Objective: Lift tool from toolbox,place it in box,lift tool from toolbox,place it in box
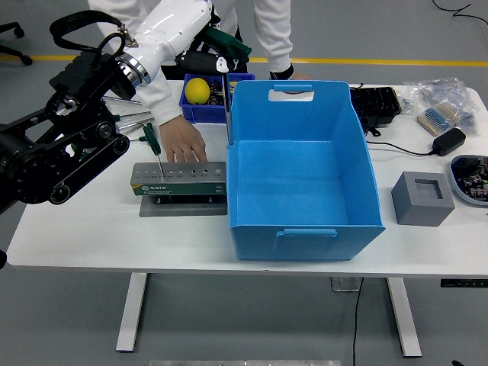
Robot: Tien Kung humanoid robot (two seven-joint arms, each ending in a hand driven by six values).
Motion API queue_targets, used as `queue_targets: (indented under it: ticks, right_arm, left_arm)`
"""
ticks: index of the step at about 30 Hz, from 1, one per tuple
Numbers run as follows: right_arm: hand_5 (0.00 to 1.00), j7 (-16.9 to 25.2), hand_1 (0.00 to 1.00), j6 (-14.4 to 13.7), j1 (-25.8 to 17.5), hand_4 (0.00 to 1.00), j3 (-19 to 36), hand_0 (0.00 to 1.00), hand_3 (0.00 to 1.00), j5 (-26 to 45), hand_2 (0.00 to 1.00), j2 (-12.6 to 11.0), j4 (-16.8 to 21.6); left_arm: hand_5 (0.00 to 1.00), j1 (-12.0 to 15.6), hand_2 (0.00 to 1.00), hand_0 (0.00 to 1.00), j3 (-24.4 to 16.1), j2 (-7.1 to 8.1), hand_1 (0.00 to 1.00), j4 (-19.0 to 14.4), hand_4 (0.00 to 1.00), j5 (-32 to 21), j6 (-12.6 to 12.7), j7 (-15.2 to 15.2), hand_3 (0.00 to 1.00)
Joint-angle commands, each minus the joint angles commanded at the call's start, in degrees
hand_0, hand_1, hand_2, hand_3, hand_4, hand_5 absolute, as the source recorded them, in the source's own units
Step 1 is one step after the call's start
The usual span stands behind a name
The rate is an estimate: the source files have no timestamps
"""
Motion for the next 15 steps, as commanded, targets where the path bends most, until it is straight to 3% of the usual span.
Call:
queue_targets:
  ticks: [9,12,15]
  right_arm:
    - [0.724,-0.2,0.695,0.0,0.0,0.833,0.4,0.7,0.603,-0.8,0.74,0.0,0.0]
    - [0.725,-0.3,0.696,0.0,-0.1,0.833,0.6,0.701,0.603,-0.9,0.74,0.0,0.0]
    - [0.725,-0.3,0.696,0.0,-0.1,0.833,0.6,0.701,0.603,-1.0,0.74,0.0,0.0]
  left_arm:
    - [0.519,-2.8,0.012,0.182,-2.0,-1.39,0.002,-4.2,0.743,0.7,0.2,0.1,0.002]
    - [0.507,-2.8,0.012,0.182,-1.5,-2.63,0.002,-5.9,0.747,-1.0,0.8,0.0,0.002]
    - [0.507,-2.1,0.012,0.182,1.6,-4.29,0.002,-7.1,0.747,-4.3,1.5,-0.3,0.002]
